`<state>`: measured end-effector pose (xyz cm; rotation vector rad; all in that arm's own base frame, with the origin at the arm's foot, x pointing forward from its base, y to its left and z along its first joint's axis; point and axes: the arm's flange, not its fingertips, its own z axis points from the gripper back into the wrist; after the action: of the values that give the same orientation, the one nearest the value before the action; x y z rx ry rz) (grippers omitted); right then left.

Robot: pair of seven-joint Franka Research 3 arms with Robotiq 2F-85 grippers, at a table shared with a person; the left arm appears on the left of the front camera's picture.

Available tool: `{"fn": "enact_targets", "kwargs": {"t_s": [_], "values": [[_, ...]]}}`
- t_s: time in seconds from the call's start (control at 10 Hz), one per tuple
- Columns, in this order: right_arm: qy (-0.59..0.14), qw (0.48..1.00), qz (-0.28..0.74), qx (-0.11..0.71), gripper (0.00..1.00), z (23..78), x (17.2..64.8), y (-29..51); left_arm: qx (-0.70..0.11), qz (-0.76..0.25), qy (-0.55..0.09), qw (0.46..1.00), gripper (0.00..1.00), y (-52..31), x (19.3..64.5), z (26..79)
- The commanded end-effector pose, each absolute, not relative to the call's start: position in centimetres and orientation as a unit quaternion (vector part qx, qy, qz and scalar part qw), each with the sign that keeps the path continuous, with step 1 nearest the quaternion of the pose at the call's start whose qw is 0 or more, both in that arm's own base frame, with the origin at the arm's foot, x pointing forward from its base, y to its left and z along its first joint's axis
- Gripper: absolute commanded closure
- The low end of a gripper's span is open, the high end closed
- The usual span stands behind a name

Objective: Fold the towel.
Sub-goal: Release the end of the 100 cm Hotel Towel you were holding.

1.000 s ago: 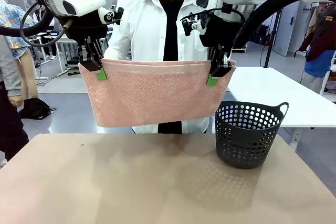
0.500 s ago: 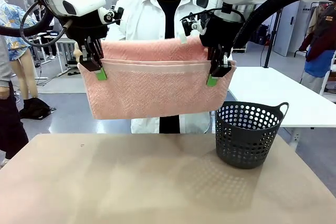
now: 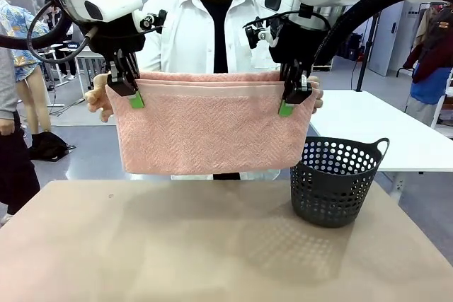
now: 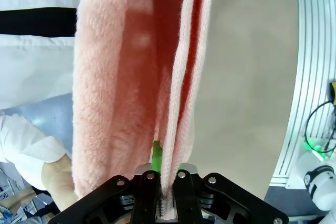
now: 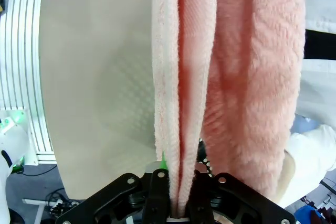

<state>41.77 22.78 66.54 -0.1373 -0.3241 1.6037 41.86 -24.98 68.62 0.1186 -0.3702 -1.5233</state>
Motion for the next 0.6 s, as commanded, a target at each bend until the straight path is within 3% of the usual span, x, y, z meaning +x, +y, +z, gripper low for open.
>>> {"fn": "enact_targets", "kwargs": {"t_s": [0.0, 0.4, 0.5], "values": [[-0.146, 0.679, 0.717, -0.063, 1.00, 66.72, 41.68, 22.72, 0.053, -0.685, -0.167, 0.707, 1.00, -24.90, 41.89, 68.68], [-0.146, 0.679, 0.717, -0.063, 1.00, 66.72, 41.68, 22.72, 0.053, -0.685, -0.167, 0.707, 1.00, -24.90, 41.89, 68.68], [-0.144, 0.681, 0.715, -0.061, 0.96, 66.55, 41.76, 22.78, 0.053, -0.685, -0.167, 0.707, 1.00, -24.90, 41.89, 68.68]]}}
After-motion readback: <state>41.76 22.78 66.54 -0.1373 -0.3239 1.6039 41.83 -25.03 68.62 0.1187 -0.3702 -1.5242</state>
